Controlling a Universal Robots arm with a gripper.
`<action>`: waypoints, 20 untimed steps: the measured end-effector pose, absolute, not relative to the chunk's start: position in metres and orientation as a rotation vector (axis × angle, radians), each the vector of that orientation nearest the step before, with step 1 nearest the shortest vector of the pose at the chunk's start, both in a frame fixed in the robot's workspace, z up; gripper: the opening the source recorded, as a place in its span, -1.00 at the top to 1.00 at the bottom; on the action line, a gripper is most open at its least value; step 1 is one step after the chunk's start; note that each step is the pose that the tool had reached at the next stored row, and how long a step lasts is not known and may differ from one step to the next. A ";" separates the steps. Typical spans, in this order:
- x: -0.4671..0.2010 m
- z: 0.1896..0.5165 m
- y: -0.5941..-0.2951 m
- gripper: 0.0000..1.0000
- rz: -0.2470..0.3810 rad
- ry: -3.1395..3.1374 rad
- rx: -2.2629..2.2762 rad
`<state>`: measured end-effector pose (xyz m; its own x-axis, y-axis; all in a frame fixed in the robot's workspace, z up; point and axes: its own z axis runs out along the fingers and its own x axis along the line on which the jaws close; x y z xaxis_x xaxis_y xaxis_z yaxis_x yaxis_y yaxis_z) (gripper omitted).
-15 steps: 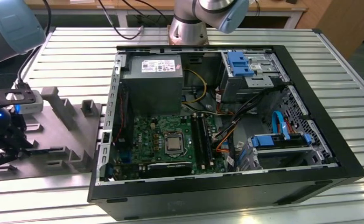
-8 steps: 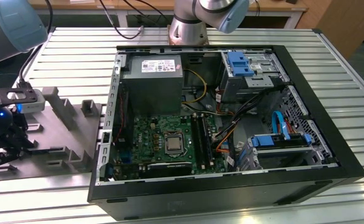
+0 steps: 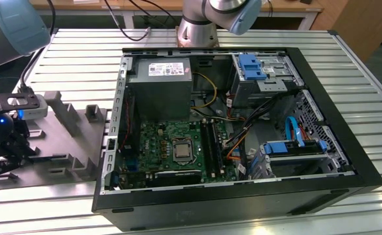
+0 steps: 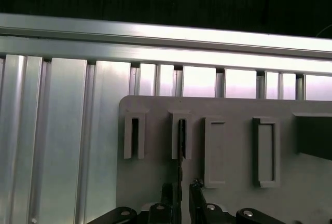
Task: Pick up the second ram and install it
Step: 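Pick up the second ram and move it above second insertion slot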
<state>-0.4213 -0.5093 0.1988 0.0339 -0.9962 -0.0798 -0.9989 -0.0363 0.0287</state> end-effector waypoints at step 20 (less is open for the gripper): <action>-0.421 0.199 -0.511 0.77 0.120 2.156 -2.234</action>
<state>-0.4213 -0.5114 0.1988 0.0340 -0.9962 -0.0798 -0.9989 -0.0364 0.0287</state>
